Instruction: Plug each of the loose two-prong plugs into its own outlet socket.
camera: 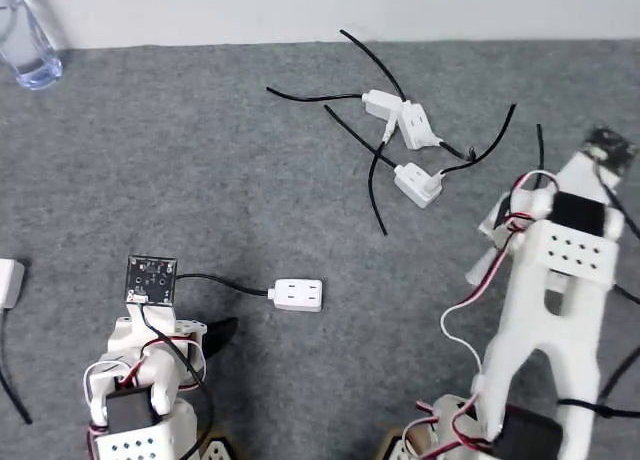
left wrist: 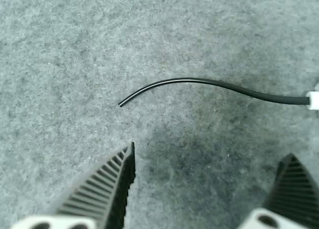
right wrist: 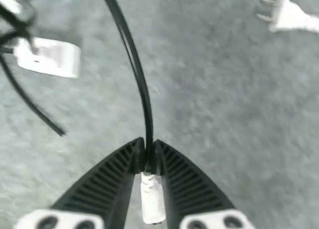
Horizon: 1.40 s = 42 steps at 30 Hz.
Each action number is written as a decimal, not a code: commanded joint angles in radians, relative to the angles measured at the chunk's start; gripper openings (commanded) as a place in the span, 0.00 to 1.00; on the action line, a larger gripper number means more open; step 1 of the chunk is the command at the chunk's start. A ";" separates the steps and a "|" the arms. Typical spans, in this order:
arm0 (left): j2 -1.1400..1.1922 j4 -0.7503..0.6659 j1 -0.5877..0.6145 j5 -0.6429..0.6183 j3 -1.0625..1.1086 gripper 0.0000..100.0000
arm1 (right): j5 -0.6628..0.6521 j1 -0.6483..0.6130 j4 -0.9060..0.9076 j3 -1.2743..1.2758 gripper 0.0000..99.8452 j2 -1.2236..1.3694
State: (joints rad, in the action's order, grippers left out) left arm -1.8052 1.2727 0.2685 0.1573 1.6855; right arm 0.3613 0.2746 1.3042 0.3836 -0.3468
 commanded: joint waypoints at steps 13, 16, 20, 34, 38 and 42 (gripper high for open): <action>-0.015 -0.011 -0.002 -0.011 -0.004 0.42 | 0.411 -0.041 -0.248 0.166 0.01 -0.102; -0.015 -0.011 -0.002 -0.011 -0.004 0.42 | 0.477 -0.010 -0.259 0.198 0.01 -0.125; -0.015 -0.011 -0.002 -0.011 -0.004 0.42 | 0.356 -0.050 -0.257 0.239 0.06 -0.157; -0.015 -0.011 -0.002 -0.011 -0.004 0.42 | 0.189 -0.122 -0.148 0.316 0.57 -0.286; -0.015 -0.011 -0.002 -0.011 -0.004 0.42 | -0.186 -0.054 -0.054 0.316 0.48 -0.338; -0.015 -0.011 -0.002 -0.009 -0.004 0.42 | -0.753 0.074 -0.050 0.318 0.36 -0.372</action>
State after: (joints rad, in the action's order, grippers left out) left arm -1.8052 1.2727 0.2685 0.1573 1.6855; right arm 0.0529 0.2608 1.2413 0.7073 -0.6782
